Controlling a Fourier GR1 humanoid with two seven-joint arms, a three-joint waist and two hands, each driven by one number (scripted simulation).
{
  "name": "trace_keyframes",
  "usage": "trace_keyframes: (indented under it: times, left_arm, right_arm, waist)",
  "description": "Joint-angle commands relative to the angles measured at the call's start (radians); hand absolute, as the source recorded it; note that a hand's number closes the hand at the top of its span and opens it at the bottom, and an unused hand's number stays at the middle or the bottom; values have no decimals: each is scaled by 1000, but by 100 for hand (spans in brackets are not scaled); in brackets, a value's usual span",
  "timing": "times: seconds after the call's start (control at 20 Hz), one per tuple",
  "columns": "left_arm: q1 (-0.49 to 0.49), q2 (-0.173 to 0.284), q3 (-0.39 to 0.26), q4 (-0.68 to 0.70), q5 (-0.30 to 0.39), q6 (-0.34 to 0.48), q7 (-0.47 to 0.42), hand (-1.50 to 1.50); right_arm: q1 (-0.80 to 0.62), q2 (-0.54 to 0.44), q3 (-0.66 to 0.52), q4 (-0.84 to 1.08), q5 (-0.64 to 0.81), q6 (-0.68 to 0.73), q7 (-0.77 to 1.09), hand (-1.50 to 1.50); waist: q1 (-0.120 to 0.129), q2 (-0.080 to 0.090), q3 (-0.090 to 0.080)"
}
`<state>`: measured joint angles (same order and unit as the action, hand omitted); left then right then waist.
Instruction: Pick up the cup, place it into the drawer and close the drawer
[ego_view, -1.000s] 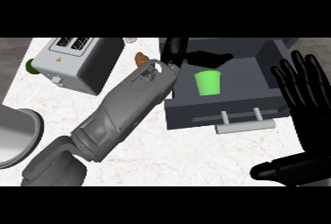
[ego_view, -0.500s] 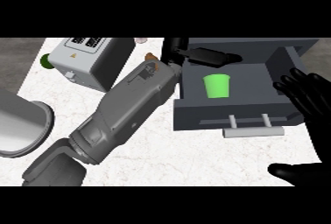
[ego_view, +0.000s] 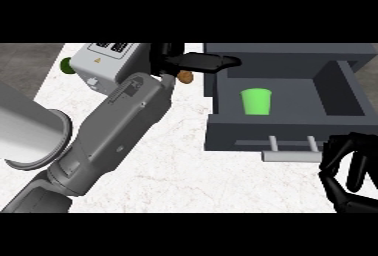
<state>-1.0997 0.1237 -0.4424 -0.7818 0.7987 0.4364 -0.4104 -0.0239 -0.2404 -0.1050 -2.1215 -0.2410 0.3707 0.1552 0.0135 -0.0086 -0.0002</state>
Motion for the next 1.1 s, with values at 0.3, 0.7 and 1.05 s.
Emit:
trace_keyframes:
  times: [0.3,0.7,1.05]
  left_arm:
    - [356,250,29,-434,20,-11,130,-150]
    - [630,369,113,-635,58,-113,105,-150]
    - [718,407,172,-616,62,-215,54,-150]
  right_arm:
    - [2,-19,80,17,216,-3,33,150]
    - [-53,-55,159,149,484,-9,-92,150]
    - [-39,-102,336,329,853,-108,-295,150]
  waist:
    - [19,0,0]
    - [16,5,0]
    - [3,12,1]
